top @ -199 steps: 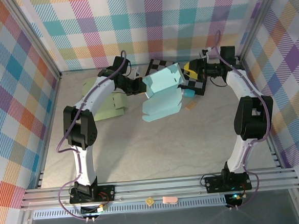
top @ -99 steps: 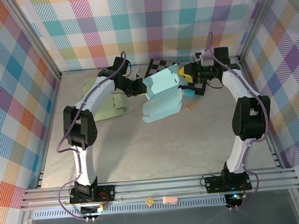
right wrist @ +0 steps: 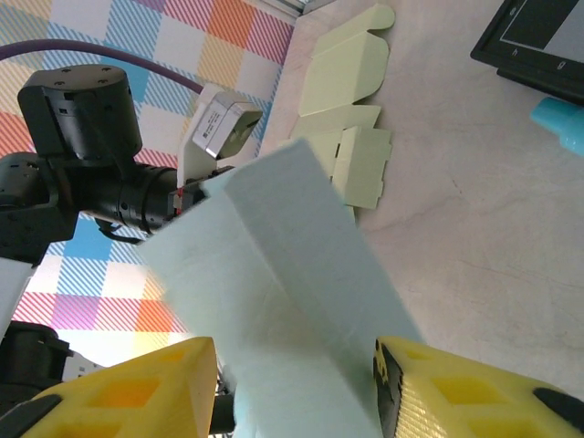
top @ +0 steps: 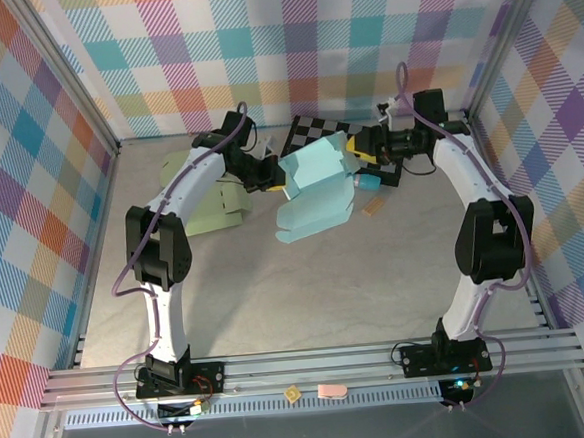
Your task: Fold the paper box
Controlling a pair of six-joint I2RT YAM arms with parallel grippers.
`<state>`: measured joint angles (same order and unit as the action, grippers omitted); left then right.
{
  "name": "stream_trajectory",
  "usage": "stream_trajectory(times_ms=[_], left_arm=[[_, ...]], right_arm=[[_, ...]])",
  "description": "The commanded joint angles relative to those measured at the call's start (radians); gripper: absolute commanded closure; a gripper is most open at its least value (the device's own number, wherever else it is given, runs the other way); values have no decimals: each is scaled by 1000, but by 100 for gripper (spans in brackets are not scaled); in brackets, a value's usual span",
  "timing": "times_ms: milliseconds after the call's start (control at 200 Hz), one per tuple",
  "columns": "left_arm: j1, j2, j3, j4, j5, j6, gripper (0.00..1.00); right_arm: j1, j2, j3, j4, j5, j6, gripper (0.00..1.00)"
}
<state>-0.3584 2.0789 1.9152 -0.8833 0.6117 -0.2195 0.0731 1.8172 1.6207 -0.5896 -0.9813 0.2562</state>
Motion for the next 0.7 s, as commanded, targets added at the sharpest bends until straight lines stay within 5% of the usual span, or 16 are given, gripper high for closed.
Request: stream_trajectory(times_ms=[0, 700], left_arm=[[-1, 5, 26, -55, -4, 3, 100], [-1, -24, -7, -68, 5, 22, 100]], right_arm=[[19, -31, 48, -61, 18, -69, 51], [6, -109, 59, -35, 104, -65, 54]])
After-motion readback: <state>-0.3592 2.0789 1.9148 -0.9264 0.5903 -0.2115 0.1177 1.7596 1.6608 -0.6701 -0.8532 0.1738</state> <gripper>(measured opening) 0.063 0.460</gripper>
